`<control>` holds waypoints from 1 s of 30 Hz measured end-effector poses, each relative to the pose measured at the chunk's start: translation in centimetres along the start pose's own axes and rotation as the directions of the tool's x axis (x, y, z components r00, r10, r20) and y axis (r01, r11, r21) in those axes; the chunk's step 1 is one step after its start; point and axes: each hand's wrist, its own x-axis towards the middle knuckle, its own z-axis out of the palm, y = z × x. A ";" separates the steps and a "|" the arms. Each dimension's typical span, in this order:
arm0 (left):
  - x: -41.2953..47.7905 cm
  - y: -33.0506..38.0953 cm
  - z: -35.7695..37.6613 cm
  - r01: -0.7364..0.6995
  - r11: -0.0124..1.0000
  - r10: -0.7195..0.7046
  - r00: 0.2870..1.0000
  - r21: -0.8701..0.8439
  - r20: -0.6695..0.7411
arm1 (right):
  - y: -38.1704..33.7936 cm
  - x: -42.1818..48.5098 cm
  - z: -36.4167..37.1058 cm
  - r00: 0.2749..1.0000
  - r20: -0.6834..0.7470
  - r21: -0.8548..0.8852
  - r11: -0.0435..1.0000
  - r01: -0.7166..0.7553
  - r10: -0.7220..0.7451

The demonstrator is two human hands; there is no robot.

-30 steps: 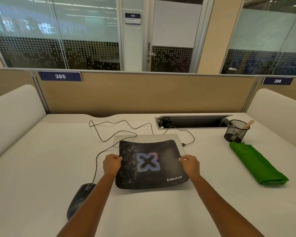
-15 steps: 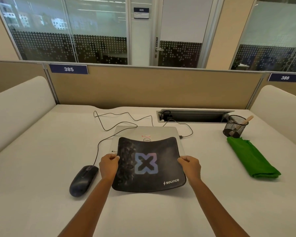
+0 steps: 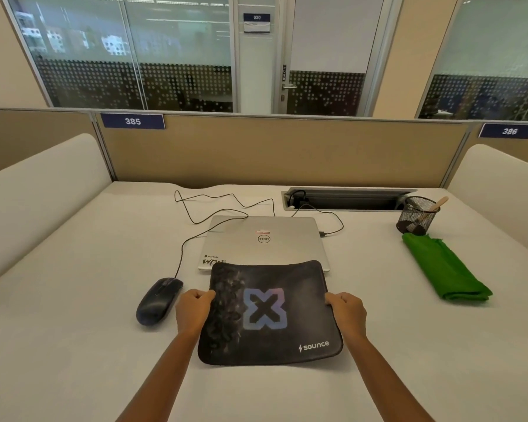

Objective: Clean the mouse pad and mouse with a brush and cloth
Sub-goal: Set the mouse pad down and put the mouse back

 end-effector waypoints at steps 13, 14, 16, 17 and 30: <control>0.3 -0.1 -1.0 -0.023 0.937 -0.036 0.986 0.349 0.161 | 0.0 -1.4 -0.1 0.996 0.024 -0.313 0.947 -0.072 0.084; 0.3 -0.2 -1.0 -0.021 0.928 -0.045 0.985 0.372 0.168 | 0.2 -1.5 -0.2 0.996 0.026 -0.331 0.941 -0.073 0.087; 0.2 -0.2 -1.1 -0.020 0.918 -0.054 0.983 0.395 0.175 | 0.4 -1.7 -0.3 0.995 0.029 -0.370 0.926 -0.074 0.091; 0.2 -0.2 -1.1 -0.023 0.916 -0.053 0.983 0.400 0.179 | 0.5 -1.8 -0.4 0.995 0.030 -0.385 0.920 -0.073 0.091; -0.8 -0.4 -1.3 -0.122 0.903 0.058 0.985 0.412 0.165 | 0.2 -2.4 -0.4 0.998 0.001 -0.400 0.915 -0.051 0.057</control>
